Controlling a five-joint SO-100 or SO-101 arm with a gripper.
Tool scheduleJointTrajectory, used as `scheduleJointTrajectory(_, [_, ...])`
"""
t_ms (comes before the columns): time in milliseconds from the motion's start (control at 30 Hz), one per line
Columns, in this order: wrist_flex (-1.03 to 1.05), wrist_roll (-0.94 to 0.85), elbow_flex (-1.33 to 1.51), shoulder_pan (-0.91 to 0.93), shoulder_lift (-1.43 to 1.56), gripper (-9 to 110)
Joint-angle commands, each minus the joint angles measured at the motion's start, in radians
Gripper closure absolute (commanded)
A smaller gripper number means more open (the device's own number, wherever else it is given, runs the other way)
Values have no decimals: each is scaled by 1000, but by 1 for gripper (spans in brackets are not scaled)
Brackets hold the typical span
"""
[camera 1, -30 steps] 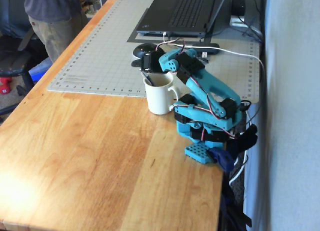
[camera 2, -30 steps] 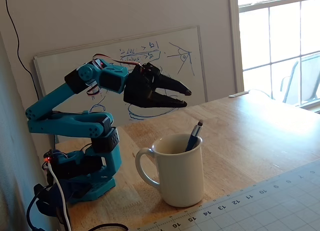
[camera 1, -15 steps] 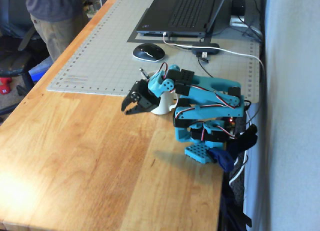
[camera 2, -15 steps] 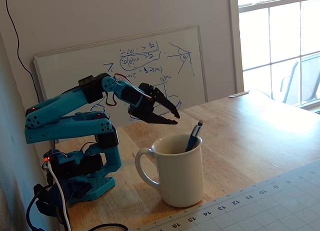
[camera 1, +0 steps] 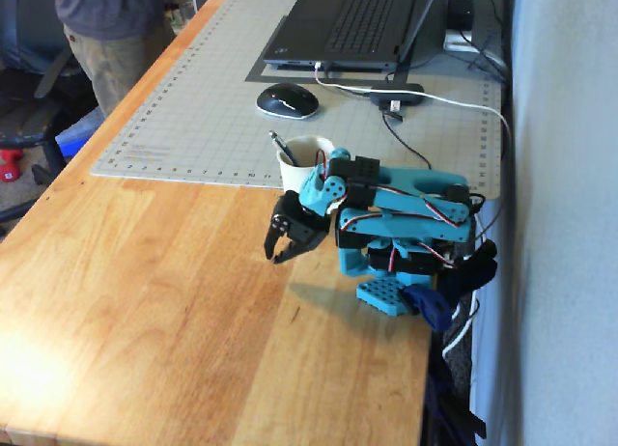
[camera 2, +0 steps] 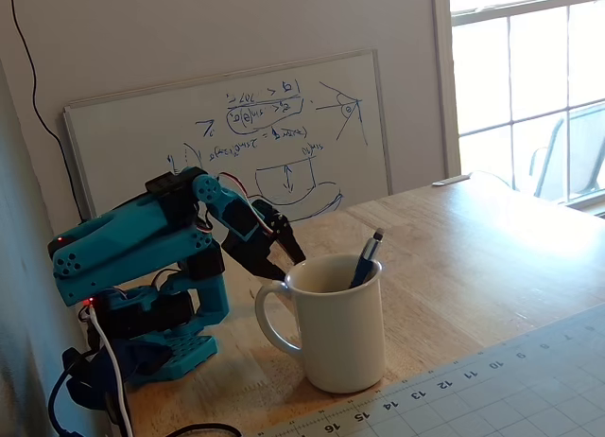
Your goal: Grasp a pen and put it in a mug.
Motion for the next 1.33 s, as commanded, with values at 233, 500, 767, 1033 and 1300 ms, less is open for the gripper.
scheduleJointTrajectory(233, [71, 110, -6, -9, 38, 100])
scheduleJointTrajectory(500, [71, 115, -6, 3, 38, 100])
scheduleJointTrajectory(767, [71, 115, -6, -5, 38, 100])
scheduleJointTrajectory(1033, [71, 115, -6, -3, 38, 100])
scheduleJointTrajectory(1300, [71, 115, -6, -3, 38, 100])
